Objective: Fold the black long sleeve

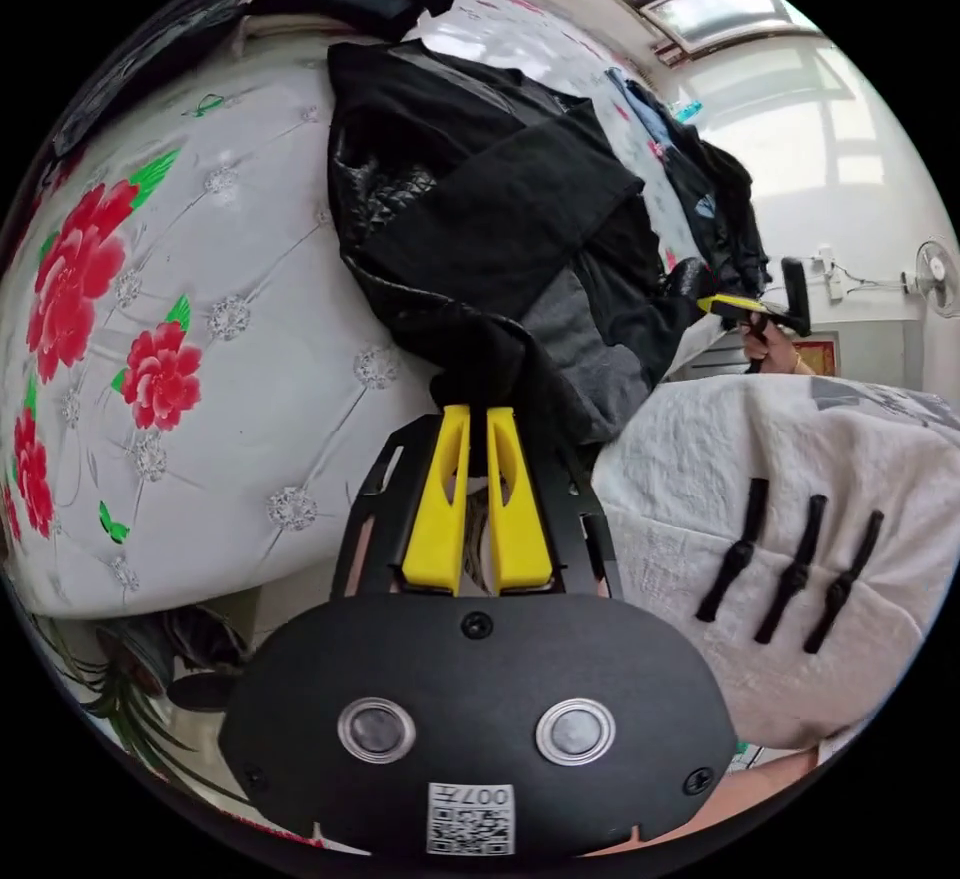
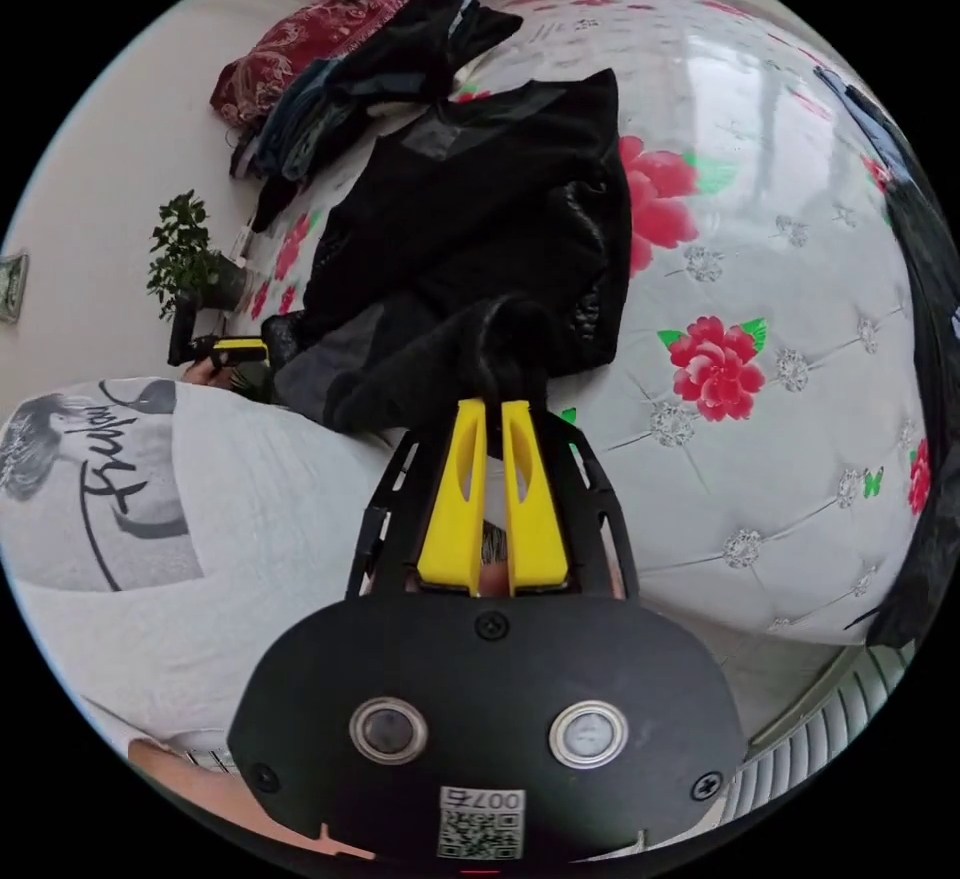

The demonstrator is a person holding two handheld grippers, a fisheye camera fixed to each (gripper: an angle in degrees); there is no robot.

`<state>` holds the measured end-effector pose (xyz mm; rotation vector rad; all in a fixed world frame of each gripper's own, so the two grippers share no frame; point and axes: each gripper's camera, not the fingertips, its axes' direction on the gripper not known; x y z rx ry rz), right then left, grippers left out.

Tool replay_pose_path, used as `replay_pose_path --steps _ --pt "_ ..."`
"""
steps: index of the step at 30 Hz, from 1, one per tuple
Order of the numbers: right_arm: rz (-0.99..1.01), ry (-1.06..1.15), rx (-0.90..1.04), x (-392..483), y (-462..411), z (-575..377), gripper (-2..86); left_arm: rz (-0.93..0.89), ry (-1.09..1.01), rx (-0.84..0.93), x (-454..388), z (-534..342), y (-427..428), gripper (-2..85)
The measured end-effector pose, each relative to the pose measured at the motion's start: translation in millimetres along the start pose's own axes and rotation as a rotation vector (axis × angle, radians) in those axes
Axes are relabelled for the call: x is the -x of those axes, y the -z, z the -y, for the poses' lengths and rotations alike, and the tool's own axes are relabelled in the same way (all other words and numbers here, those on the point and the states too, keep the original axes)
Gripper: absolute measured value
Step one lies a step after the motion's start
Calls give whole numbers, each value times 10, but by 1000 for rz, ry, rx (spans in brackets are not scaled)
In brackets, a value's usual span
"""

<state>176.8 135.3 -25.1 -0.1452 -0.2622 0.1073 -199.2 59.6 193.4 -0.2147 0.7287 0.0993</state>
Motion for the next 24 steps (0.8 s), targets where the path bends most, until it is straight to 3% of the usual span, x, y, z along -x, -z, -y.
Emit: replay_pose_path --steps 4,7,14,18,20,24 --pt "247 -92 -220 -318 642 -164 2 -406 50 -142 396 -133 426 5" --pt "372 -174 -247 -547 735 -234 1 -633 70 -247 680 -196 532 4" --pt "623 -290 -335 -947 897 -26 5 -742 143 -386 915 87 538 12" --pt "425 -312 -426 -888 1076 541 16 -630 394 -573 1130 454 551 44" --pt "272 -321 -449 -826 1056 886 25 -460 558 -613 1185 644 517 74" --pt "115 -245 -333 -653 850 1224 38 -271 480 -538 1008 922 548 88"
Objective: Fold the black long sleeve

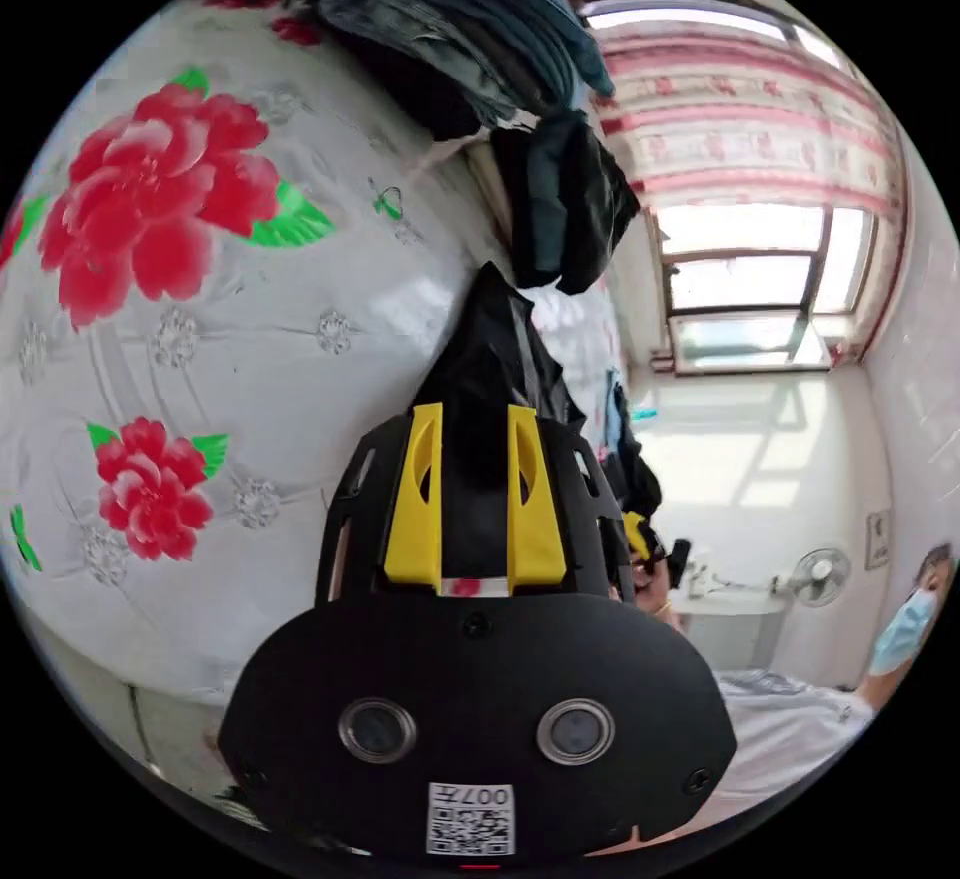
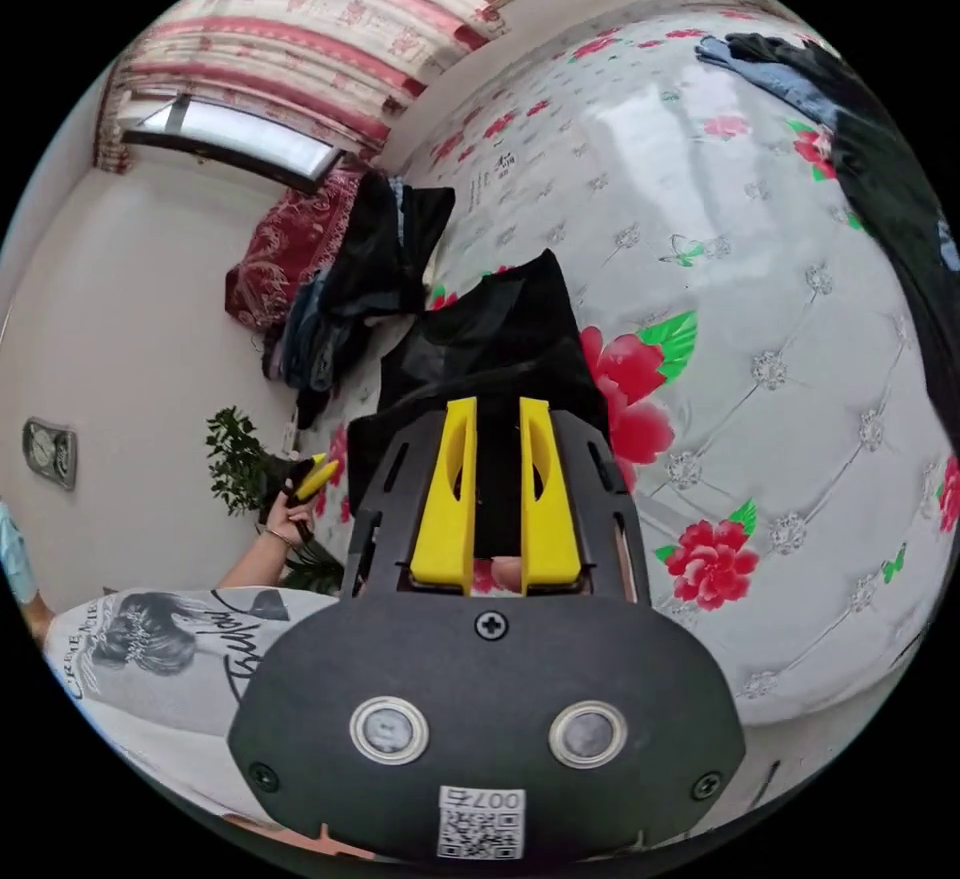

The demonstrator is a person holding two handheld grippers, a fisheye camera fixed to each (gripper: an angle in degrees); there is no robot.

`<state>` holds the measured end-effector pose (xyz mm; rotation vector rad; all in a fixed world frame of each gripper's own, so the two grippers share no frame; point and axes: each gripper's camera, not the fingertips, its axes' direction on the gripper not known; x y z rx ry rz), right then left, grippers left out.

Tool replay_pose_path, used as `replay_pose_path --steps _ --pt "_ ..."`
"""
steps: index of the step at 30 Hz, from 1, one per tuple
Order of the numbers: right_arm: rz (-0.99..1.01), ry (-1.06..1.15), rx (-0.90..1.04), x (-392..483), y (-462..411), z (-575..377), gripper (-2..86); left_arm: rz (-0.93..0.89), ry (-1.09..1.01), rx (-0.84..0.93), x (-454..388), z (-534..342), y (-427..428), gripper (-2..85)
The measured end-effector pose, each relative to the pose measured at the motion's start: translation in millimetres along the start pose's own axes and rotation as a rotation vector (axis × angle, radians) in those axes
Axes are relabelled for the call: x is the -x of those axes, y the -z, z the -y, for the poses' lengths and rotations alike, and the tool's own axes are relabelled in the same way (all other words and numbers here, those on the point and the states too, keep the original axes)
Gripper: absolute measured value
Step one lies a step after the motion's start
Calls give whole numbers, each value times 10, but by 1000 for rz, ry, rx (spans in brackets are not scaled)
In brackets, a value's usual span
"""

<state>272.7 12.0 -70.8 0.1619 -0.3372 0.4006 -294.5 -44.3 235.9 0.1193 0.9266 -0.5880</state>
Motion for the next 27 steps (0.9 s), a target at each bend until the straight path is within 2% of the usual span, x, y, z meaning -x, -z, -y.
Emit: replay_pose_path --steps 2,8,12,13,17,24,27 --pt "-137 57 70 63 -197 3 45 110 -122 85 -169 -11 -102 93" --pt "-219 43 137 -46 -468 51 64 252 -295 213 -413 -75 -394 111" --pt "-247 -1 189 -155 -706 202 62 221 -204 256 -363 77 -707 93" --pt "-272 -17 214 -194 -792 243 55 231 -172 269 -328 108 -814 63" --pt "-283 31 233 -159 -807 247 29 295 -240 299 -436 63 -938 12" --pt "-168 -47 127 -290 -401 -16 59 202 -201 185 -393 -241 -445 33" --pt "-143 -35 202 -329 -335 -194 82 194 -264 227 -456 -447 -343 60"
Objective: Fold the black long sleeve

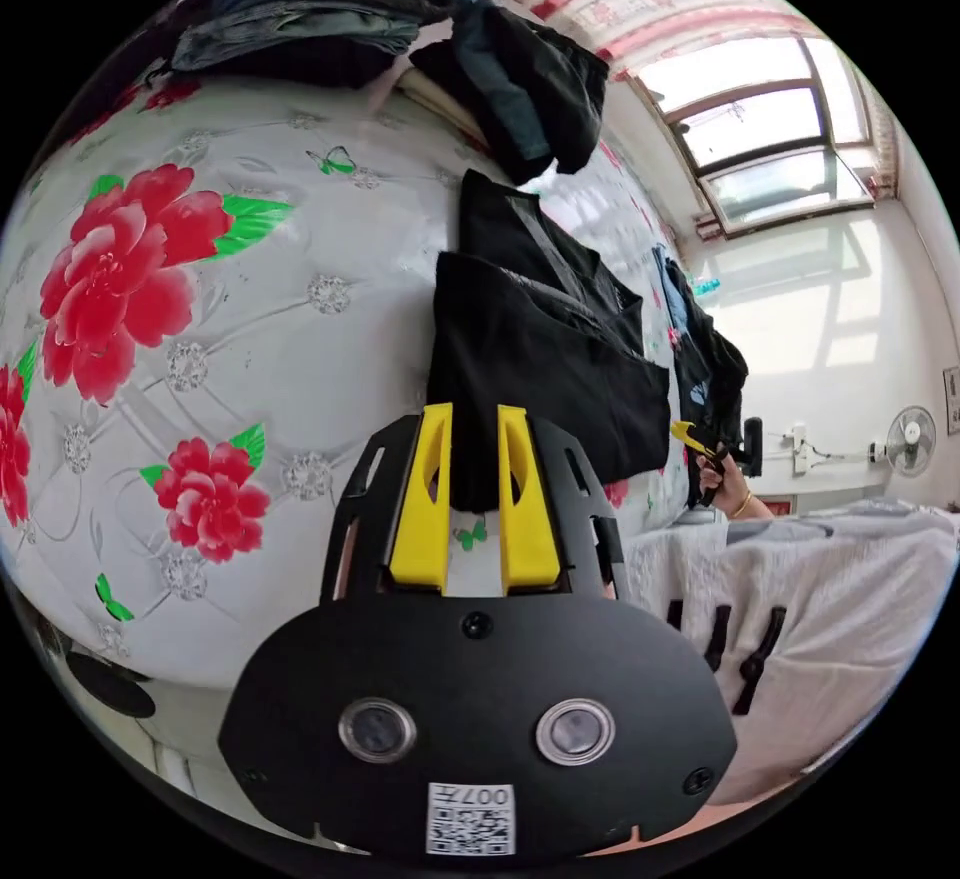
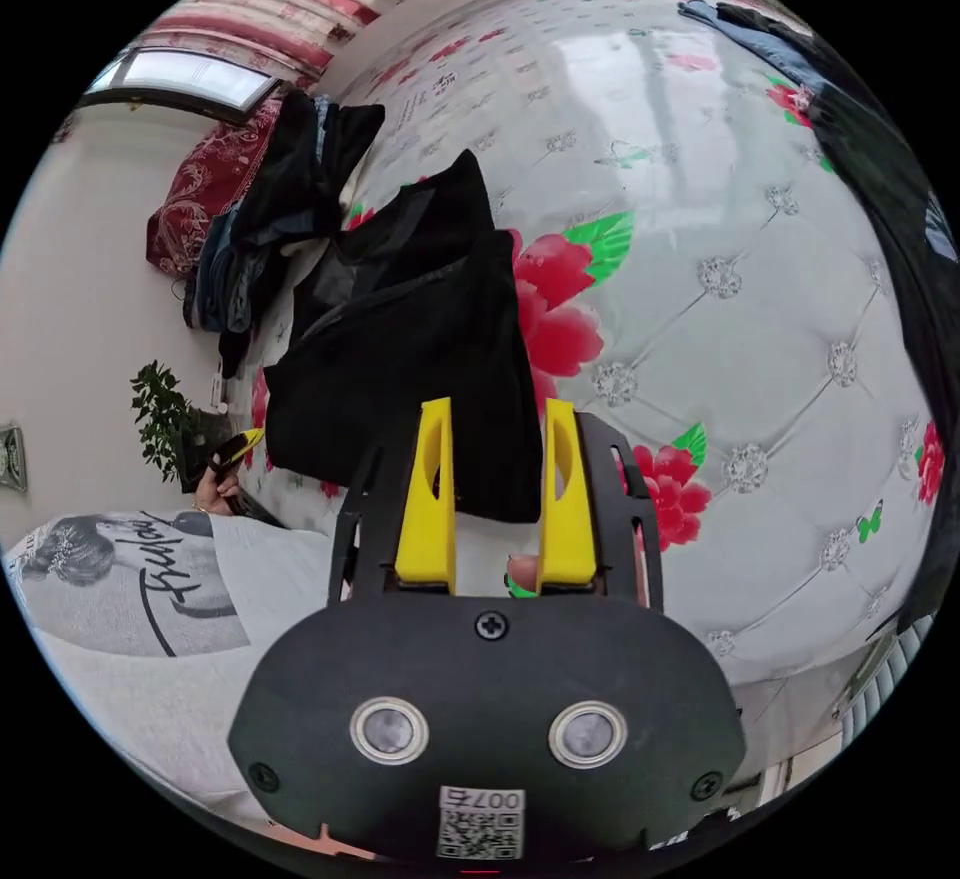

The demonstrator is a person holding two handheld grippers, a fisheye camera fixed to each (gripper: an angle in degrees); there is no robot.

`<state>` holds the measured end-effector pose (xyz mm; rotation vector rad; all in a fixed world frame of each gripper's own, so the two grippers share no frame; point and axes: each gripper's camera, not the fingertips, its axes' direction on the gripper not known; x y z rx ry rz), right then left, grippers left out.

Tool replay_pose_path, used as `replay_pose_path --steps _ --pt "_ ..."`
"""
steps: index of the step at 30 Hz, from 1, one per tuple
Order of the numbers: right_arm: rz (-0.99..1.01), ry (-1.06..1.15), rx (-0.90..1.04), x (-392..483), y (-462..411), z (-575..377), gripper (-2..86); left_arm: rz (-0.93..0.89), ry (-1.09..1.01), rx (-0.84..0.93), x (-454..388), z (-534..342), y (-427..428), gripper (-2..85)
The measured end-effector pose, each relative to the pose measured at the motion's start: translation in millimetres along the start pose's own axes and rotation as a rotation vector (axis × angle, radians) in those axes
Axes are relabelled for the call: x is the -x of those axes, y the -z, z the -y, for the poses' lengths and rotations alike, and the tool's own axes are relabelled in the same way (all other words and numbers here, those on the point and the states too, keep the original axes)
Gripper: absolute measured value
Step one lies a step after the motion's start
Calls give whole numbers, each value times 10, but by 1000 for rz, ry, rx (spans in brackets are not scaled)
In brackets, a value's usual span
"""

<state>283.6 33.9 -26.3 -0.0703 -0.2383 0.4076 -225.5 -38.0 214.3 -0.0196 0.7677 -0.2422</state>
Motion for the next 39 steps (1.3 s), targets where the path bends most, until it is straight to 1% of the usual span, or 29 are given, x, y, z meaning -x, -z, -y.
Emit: replay_pose_path --steps 4,5,7,8,10,12,15,17,18,20,22,25,28,31,33,35,37,39 --pt "-39 47 120 13 -151 -260 89 50 -72 152 -177 -181 -310 75" --pt "-45 56 172 22 -255 -299 87 94 -69 178 -207 -204 -429 73" --pt "-103 67 177 49 -335 -332 79 144 -61 174 -230 -202 -498 65" --pt "-133 79 176 65 -332 -332 71 133 -48 191 -216 -170 -503 59" --pt "-101 71 197 53 -285 -298 60 101 -35 225 -189 -131 -462 47" --pt "-86 107 181 50 -148 -317 51 57 -73 231 -208 -142 -338 39" --pt "54 98 119 -69 231 -402 37 -79 -76 187 -203 -262 -13 31" --pt "267 52 59 -213 625 -484 25 -286 -21 74 -186 -402 343 26" --pt "318 44 41 -241 732 -500 21 -341 -6 36 -183 -438 437 25" --pt "506 19 -65 -344 1178 -538 9 -517 24 -74 -194 -527 752 21" --pt "605 18 -102 -408 1426 -503 4 -559 9 -111 -219 -511 931 18" --pt "655 22 -127 -442 1567 -318 1 -522 -3 -118 -245 -310 998 18" --pt "703 -36 -126 -496 1440 69 0 -498 64 -109 -185 87 794 25" --pt "702 -84 -197 -518 1301 546 2 -416 154 -203 -57 572 567 41" --pt "664 -118 -270 -545 1202 809 6 -358 236 -251 52 813 409 68" --pt "548 -199 -305 -633 1044 1036 20 -266 283 -287 105 994 255 116" --pt "460 -209 -294 -687 927 1102 35 -195 288 -295 100 1005 166 118" --pt "385 -212 -267 -768 783 1072 50 -143 256 -263 77 951 46 119"
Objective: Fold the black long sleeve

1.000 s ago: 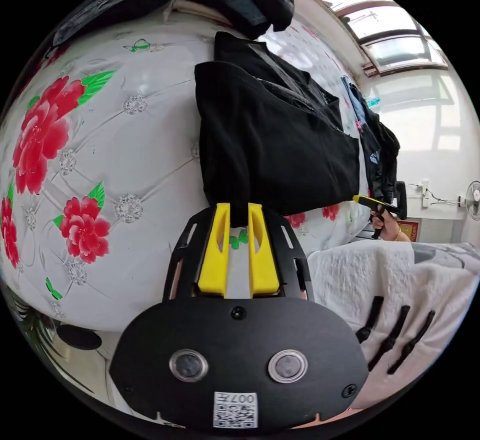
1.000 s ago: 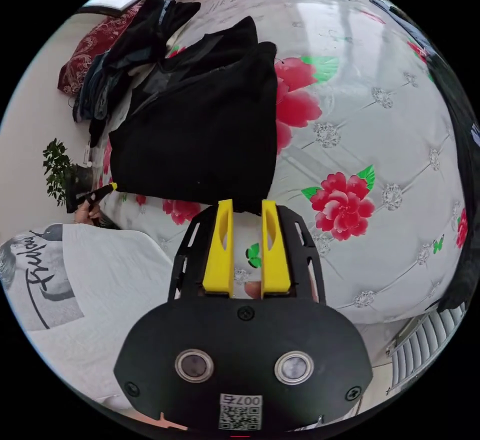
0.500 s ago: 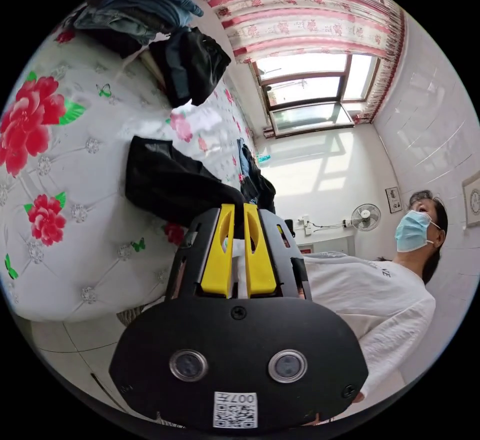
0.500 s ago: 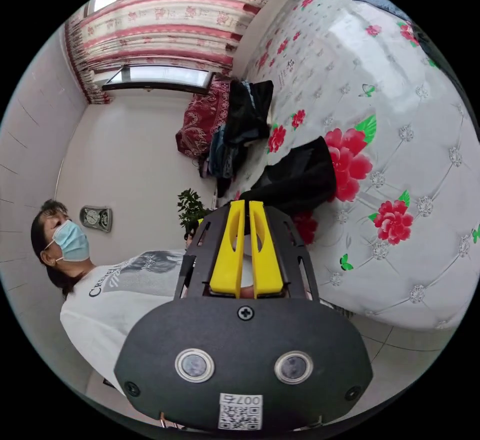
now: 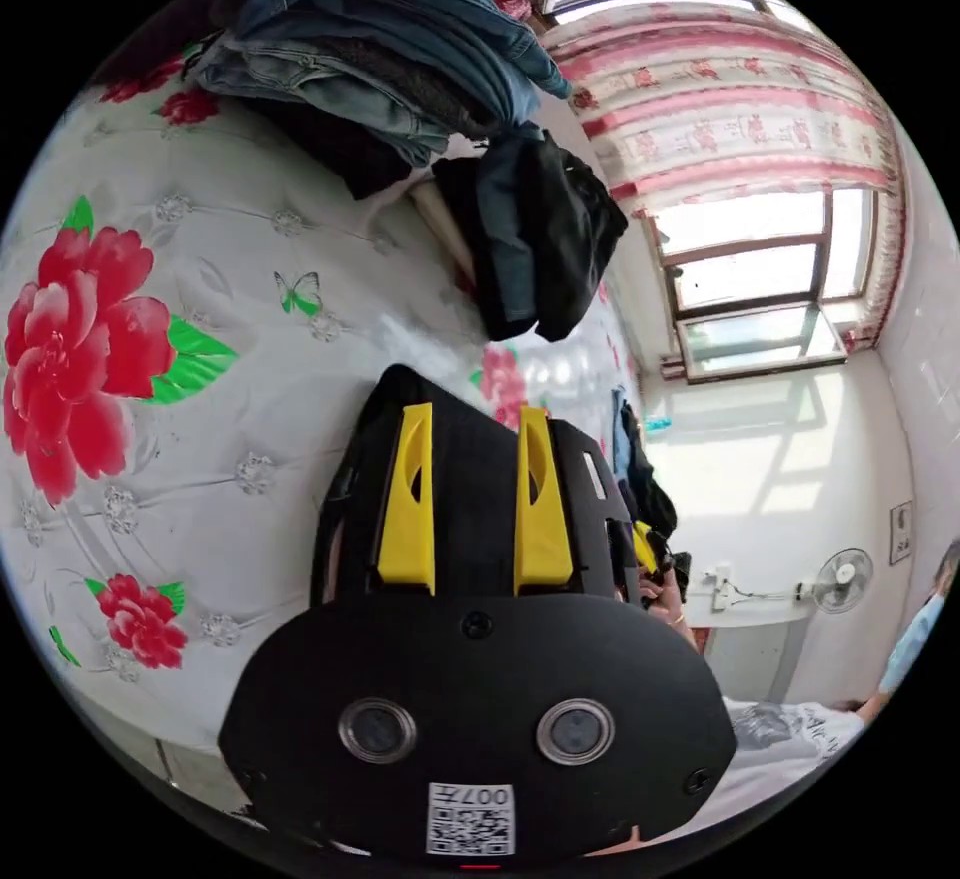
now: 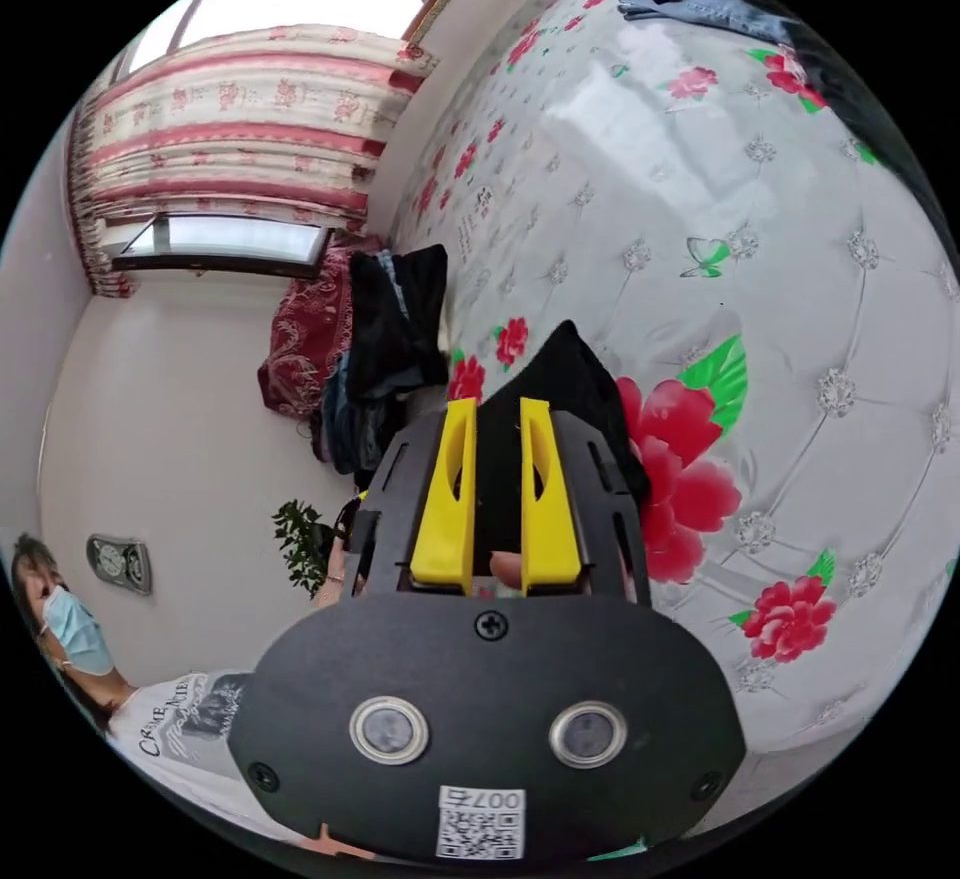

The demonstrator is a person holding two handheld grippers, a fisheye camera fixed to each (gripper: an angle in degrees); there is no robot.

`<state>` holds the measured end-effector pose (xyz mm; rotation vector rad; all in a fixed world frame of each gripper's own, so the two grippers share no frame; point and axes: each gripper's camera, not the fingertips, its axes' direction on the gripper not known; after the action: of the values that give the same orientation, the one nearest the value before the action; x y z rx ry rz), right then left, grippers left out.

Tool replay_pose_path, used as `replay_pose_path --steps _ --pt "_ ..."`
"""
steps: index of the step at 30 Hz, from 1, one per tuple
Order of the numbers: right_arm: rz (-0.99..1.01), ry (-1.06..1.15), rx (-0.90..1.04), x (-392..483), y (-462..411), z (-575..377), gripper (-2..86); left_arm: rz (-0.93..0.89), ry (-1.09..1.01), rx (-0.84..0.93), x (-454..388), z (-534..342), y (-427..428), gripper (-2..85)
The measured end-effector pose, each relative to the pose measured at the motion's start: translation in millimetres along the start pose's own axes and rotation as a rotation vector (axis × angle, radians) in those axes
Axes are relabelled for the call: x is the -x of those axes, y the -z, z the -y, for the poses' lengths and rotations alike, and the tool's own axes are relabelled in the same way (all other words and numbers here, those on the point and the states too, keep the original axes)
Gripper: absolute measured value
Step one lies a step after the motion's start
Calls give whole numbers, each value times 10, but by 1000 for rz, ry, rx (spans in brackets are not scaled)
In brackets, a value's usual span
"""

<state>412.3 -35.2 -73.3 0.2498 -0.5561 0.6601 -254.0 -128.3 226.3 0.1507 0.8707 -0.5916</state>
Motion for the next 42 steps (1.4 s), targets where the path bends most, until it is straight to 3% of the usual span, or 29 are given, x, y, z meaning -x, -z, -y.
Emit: replay_pose_path --steps 4,9,13,20,23,25,30,36,42 --pt "-73 -102 29 -519 -117 -307 85 132 -63 112 105 -390 -162 118" --pt "28 -308 47 -1037 -260 -697 109 191 -59 70 108 -769 -13 106" --pt "105 -342 37 -1151 -429 -758 108 212 -328 60 -522 -865 -101 93" --pt "84 -308 85 -1115 -728 -621 70 125 -756 415 -1449 -1248 -1398 94" --pt "115 -334 55 -1183 -744 -708 53 300 -808 572 -1335 -1482 -2010 95" --pt "126 -352 37 -1209 -781 -768 44 299 -915 502 -1345 -1562 -1969 84" --pt "86 -324 21 -1087 -875 -816 30 270 -825 547 -1366 -1467 -1729 80" --pt "-79 112 102 40 -1103 -673 29 205 -681 410 -1072 -1504 -1024 81" --pt "-189 802 354 1790 -2019 -915 36 34 -405 232 -303 -1551 -153 91"
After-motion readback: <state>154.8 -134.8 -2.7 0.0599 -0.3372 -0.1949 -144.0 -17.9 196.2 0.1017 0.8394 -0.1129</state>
